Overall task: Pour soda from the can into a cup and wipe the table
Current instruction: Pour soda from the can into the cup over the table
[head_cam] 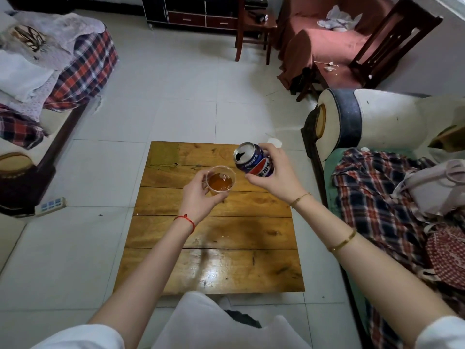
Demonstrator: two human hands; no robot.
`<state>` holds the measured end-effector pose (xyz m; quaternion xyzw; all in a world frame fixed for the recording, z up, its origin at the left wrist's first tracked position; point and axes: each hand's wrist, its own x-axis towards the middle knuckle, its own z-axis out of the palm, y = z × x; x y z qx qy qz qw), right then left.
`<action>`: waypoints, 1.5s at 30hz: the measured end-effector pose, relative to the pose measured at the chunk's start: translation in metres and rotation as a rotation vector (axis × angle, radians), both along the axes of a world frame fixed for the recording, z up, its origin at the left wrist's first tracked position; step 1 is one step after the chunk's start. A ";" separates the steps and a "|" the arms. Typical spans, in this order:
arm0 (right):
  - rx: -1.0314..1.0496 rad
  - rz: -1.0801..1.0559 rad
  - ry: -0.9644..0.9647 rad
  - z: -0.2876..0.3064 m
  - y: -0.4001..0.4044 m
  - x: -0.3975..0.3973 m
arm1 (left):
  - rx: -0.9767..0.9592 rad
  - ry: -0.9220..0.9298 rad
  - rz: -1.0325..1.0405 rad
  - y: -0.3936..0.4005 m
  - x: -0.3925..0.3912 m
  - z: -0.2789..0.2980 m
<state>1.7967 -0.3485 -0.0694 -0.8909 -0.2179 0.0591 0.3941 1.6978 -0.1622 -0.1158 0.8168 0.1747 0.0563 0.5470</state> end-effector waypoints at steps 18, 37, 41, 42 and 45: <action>0.243 -0.377 0.471 -0.179 -0.010 -0.019 | -0.110 0.166 0.172 0.025 0.000 -0.132; 0.214 -0.460 0.542 -0.365 -0.025 -0.030 | -0.151 0.256 0.340 0.013 -0.019 -0.322; 0.231 -0.447 0.521 -0.371 -0.026 -0.031 | -0.161 0.240 0.343 0.009 -0.017 -0.327; 0.236 -0.444 0.515 -0.373 -0.027 -0.032 | -0.163 0.231 0.342 0.007 -0.016 -0.328; 0.244 -0.435 0.507 -0.376 -0.030 -0.033 | -0.184 0.228 0.349 0.003 -0.017 -0.333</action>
